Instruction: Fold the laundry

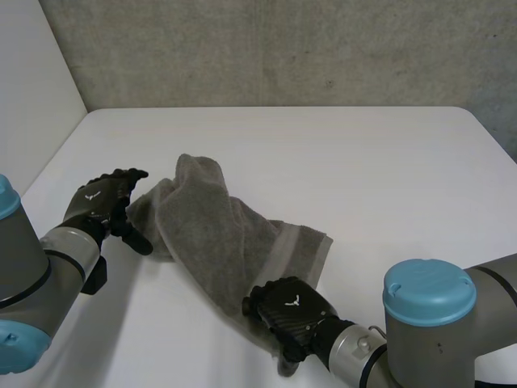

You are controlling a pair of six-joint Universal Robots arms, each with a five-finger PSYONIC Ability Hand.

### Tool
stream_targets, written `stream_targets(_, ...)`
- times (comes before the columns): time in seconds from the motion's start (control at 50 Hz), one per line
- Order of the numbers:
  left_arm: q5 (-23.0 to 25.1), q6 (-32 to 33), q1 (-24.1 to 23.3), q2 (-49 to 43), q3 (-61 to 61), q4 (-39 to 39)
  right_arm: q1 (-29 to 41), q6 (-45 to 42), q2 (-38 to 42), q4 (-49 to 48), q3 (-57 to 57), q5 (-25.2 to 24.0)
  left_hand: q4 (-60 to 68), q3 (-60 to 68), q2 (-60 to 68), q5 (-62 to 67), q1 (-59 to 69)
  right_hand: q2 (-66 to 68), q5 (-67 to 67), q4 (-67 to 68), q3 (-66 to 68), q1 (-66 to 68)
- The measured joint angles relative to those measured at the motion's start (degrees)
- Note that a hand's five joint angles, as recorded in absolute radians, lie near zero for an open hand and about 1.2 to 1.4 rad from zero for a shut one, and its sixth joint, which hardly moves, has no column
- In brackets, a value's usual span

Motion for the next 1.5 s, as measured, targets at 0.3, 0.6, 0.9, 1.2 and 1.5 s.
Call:
stream_targets(0.3,0.0,0.0,0.0,0.0,-0.2,0.0,0.2,-0.2,2.2,-4.5,-0.7,0.3,0.0,0.0,0.0,0.0,0.0,12.3,4.8,11.7,12.1,12.0)
stream_targets(0.6,0.0,0.0,-0.1,0.0,-0.2,0.0,0.2,0.1,2.3,-5.4,-2.4,0.7,0.0,0.0,0.0,0.0,0.0,12.6,11.0,12.0,12.7,12.2)
stream_targets(0.9,0.0,0.0,-0.2,0.1,-0.2,0.0,0.1,0.0,2.8,-5.6,-3.0,0.7,0.0,0.0,0.0,0.0,0.0,34.1,31.7,33.1,33.1,33.2)
stream_targets(1.2,0.0,0.0,-0.2,0.1,-0.2,0.0,-0.9,-0.1,0.9,-5.6,-3.8,1.9,0.0,0.0,0.0,0.0,0.0,51.7,50.1,52.9,52.7,51.6)
stream_targets(1.5,0.1,0.0,-0.7,0.2,-0.5,0.0,-20.9,-4.0,-8.2,-4.9,-4.4,2.5,0.0,0.0,0.0,0.0,0.0,51.8,50.1,52.9,52.9,51.8)
